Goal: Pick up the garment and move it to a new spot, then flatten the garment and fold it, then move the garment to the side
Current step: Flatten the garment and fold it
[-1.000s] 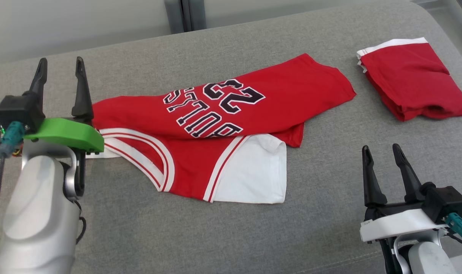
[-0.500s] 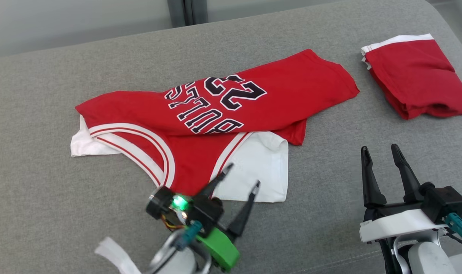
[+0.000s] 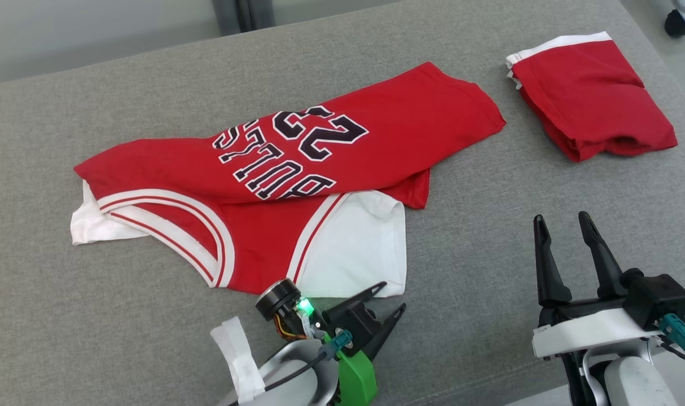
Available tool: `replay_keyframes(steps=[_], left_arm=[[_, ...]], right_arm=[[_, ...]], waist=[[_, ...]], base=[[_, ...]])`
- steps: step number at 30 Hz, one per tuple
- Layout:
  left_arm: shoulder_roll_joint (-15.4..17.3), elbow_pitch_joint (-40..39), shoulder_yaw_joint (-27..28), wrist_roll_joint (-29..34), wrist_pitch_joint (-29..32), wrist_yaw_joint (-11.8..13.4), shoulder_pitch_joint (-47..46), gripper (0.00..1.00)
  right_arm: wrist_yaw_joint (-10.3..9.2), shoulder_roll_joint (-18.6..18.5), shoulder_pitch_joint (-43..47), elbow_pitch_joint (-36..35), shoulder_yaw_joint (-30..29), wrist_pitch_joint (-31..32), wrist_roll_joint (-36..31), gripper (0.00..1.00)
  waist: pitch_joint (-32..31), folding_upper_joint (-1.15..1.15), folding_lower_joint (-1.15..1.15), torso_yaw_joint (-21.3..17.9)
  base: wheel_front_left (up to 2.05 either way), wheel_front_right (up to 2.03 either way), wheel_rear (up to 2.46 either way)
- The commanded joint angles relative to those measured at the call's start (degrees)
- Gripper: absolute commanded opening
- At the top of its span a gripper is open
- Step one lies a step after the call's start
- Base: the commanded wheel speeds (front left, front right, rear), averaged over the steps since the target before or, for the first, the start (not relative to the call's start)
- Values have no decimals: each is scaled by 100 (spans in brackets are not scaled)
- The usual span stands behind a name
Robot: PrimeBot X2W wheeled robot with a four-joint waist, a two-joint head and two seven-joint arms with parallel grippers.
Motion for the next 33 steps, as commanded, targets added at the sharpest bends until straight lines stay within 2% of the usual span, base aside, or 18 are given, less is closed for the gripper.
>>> replay_keyframes(steps=[1, 3, 5, 9, 16, 17, 18, 23, 31, 32, 33], left_arm=[[8, 72, -70, -83, 56, 21, -116, 41], [8, 158, -204, -186, 82, 35, -177, 31], [11, 265, -328, -215, 52, 116, -257, 0], [10, 418, -491, -269, -54, 296, -349, 0], [0, 220, -575, -438, -127, 371, -287, 0], [6, 148, -623, -439, -124, 361, -272, 47], [10, 93, -670, -448, -121, 376, -275, 100], [9, 76, -944, -530, -124, 391, -481, 100], [12, 494, -1445, -874, -59, 362, -832, 100], [13, 555, -1493, -924, -21, 354, -854, 80], [14, 634, -1546, -968, -2, 380, -899, 53]], right_arm=[[0, -14, -71, 7, -2, -1, 13, 100], [0, -11, -79, 24, -14, -1, 2, 100], [0, -8, -78, 35, -16, -1, 1, 100], [0, -6, -70, 26, -46, -1, 5, 100], [0, -48, 6, 83, -27, -1, 8, 100], [0, -52, -21, 92, -5, -1, 12, 100], [0, -55, -46, 98, 14, -1, 13, 100], [0, -95, -142, 92, 108, -1, 37, 100], [0, -114, -93, 46, 32, -1, 32, 100], [0, -110, -97, 36, 31, -1, 35, 100], [0, -105, -108, 27, 24, -1, 37, 100]], waist=[[14, 0, 0, -18], [9, 0, 0, -15], [-7, 0, 0, 0], [-58, 0, 0, 118], [-197, 0, 0, 407], [-209, 0, 0, 420], [-219, 0, 0, 423], [-181, 0, 0, 312], [20, 0, 0, -3], [47, 0, 0, -25], [72, 0, 0, -38]], base=[[0, 0, 0], [0, 0, 0], [0, 0, 0], [0, 0, 0], [0, 0, 0], [0, 0, 0], [0, 0, 0], [0, 0, 0], [0, 0, 0], [0, 0, 0], [0, 0, 0]])
